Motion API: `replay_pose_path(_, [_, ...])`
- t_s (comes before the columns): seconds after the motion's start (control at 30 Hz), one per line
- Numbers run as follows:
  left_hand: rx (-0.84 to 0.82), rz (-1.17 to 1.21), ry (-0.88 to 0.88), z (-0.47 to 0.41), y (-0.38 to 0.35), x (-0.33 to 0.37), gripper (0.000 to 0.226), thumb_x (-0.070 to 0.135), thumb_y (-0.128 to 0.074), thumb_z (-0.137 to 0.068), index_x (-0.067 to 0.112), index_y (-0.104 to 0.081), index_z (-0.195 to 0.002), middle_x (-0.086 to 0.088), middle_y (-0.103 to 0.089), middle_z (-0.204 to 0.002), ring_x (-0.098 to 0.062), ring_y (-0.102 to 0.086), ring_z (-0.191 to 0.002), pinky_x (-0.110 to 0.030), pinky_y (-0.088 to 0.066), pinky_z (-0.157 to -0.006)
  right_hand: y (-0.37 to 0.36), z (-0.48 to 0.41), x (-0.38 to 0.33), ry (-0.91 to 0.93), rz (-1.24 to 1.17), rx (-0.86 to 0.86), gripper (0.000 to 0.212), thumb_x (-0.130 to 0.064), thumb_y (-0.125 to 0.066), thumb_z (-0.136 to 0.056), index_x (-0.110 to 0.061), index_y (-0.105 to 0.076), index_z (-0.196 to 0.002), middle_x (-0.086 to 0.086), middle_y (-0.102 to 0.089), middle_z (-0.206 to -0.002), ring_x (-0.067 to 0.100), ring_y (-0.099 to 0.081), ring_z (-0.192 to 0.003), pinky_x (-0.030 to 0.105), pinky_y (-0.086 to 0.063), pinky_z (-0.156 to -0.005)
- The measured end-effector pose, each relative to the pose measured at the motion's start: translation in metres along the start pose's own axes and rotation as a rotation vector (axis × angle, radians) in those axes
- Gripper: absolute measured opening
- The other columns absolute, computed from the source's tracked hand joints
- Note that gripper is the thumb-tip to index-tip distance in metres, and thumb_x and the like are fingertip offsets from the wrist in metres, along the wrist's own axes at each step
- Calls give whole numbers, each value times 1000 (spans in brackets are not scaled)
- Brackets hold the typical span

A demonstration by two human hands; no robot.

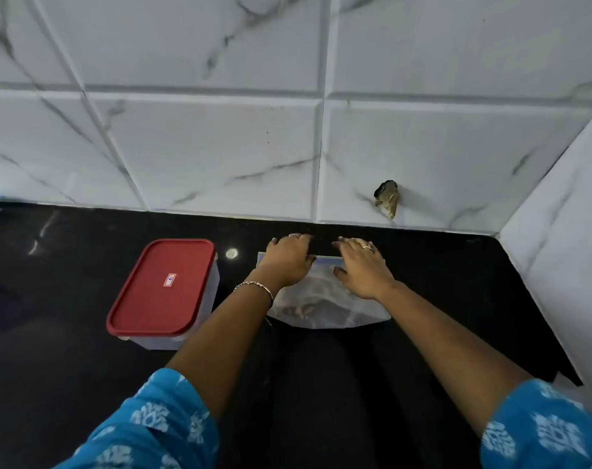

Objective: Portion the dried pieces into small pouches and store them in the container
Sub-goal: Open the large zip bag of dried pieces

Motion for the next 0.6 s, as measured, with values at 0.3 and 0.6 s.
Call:
replay_pose_path(0.3, [-72,-87,-16,-7,-24,-7,45,30,-41,-100,15,-40,-142,-12,-49,-140,-27,-44,-131,-46,-23,-115,-21,-8,14,-64,-29,-130,49,-42,-49,-96,-19,-42,-138,4,-52,-137,23,-47,-128,46,-22,-115])
replay_pose_path(0.6, [18,-125,-55,-5,-16,-6,28,25,-50,-96,15,-55,-122,-9,-57,-124,-26,-52,-119,-45,-28,-112,-11,-8,12,-77,9,27,27,-32,-58,-91,-19,-53,-115,2,-59,-114,21,-56,-107,40,-40,-96])
Point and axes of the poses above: each hand's wrist, its own z-axis away from the middle knuckle, its own y-axis out of the back of the hand, x = y × z, the point moved 4 cm from there along -z, towards the middle knuckle
